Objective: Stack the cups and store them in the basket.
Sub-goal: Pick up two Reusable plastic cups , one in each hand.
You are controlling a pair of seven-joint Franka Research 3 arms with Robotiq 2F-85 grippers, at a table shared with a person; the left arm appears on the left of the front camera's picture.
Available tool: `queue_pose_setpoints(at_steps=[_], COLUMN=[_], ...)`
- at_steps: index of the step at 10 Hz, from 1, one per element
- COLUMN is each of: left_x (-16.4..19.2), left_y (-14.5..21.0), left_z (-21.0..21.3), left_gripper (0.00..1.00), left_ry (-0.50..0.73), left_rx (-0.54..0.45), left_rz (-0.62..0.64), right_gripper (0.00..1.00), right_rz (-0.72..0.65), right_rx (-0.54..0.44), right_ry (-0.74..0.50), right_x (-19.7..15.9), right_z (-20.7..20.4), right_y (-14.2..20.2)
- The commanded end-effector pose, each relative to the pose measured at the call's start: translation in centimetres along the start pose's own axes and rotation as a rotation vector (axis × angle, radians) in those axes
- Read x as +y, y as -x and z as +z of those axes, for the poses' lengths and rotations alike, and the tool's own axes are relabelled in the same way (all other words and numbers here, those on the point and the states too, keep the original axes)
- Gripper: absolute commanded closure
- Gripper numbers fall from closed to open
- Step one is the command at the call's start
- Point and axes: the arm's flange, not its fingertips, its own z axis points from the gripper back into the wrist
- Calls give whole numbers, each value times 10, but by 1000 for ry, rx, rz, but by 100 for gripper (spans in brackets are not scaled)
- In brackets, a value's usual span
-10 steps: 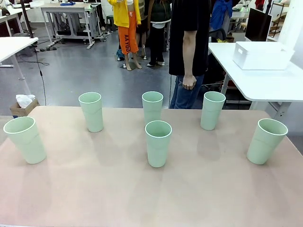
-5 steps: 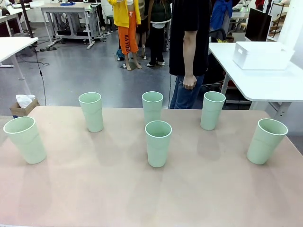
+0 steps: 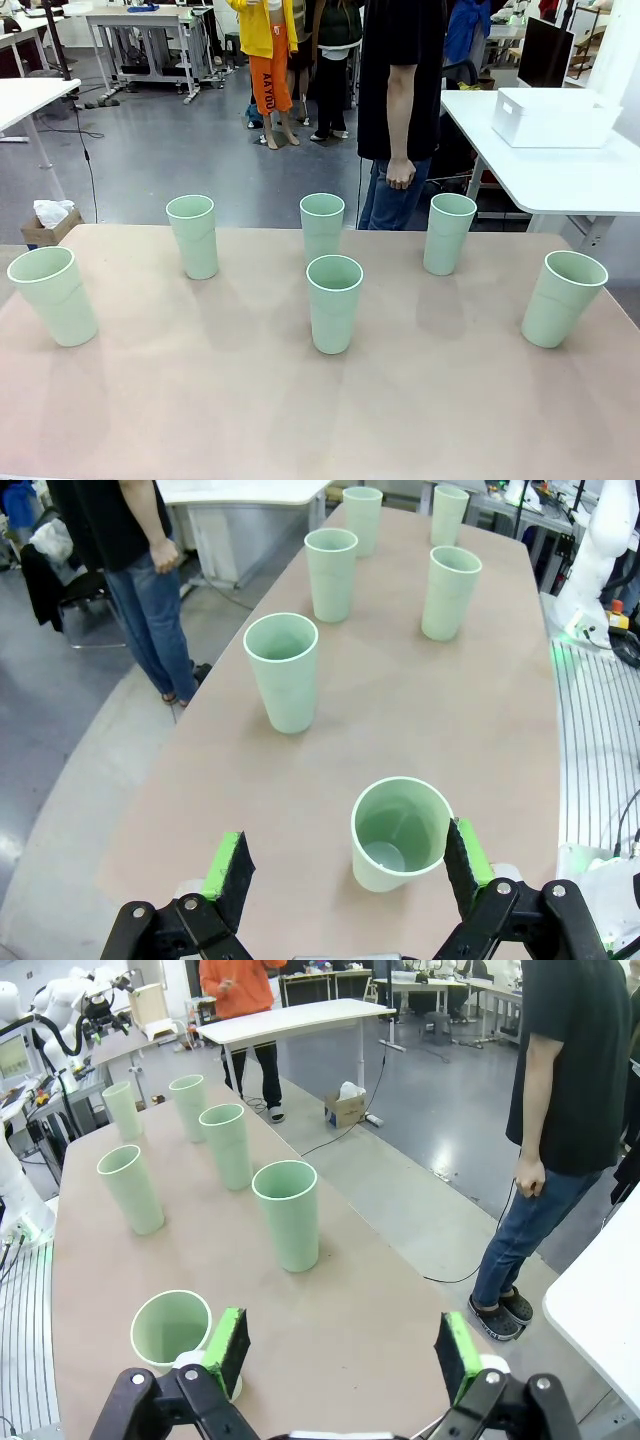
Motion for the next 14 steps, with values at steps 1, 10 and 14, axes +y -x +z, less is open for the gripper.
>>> queue_pose_setpoints(at_steps=[1, 10, 14], left_x=[-1, -1, -1], left_y=[0, 0, 0], left_z=[1, 1, 1], left_gripper=[0, 0, 0], left_ry=[0, 0, 0], left_rx=[3, 3, 3], left_rz=[-2, -2, -2], right_gripper=[0, 0, 0], right_rz=[6, 6, 6], right_rx=[1, 1, 1], right_ry=[1, 1, 1], right_x=[1, 1, 1], right_z=[2, 2, 2], right_y=[-2, -2, -2])
